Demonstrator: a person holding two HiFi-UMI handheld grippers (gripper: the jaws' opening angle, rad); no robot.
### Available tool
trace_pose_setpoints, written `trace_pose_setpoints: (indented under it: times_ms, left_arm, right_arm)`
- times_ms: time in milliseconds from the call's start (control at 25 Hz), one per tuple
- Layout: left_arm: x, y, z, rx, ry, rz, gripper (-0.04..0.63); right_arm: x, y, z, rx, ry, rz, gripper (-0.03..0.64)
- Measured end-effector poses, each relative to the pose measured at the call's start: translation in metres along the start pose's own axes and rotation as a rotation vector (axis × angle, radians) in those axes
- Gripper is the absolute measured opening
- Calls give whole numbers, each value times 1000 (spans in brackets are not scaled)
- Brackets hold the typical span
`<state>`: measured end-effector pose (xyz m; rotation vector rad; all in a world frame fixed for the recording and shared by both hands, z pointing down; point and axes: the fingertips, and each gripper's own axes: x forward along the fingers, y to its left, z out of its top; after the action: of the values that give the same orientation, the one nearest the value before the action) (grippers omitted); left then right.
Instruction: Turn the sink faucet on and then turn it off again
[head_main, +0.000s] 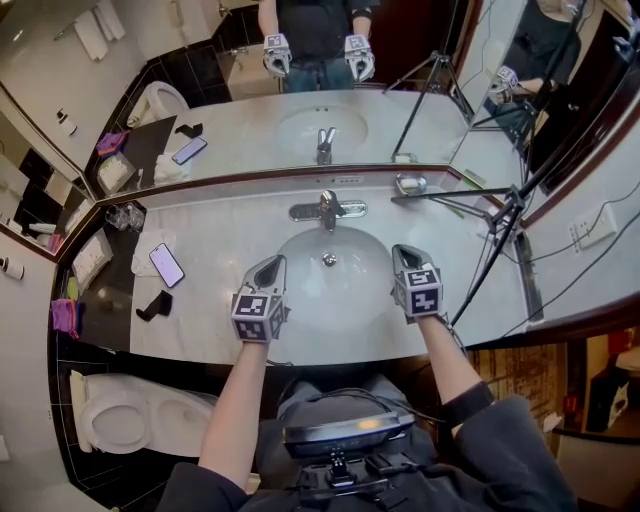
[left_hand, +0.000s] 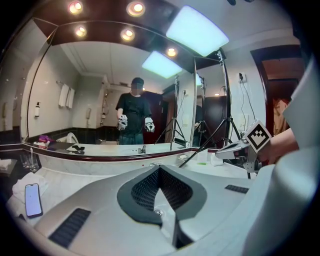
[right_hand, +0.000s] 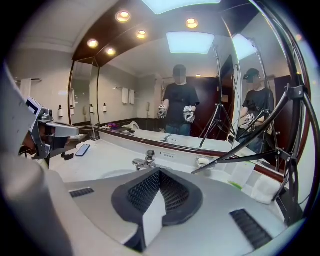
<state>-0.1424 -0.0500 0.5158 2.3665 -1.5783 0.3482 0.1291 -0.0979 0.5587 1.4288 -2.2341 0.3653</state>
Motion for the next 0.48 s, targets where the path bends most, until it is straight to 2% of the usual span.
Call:
trace_pose_setpoints:
  times_ms: [320,480]
  left_arm:
    - [7,2,-11,-25,1,-7,2]
    - [11,4,-8,-5,-11,-2,2]
  right_arm:
    - [6,0,-13,6,17,6,17]
    - [11,0,-16,12,33,13,17]
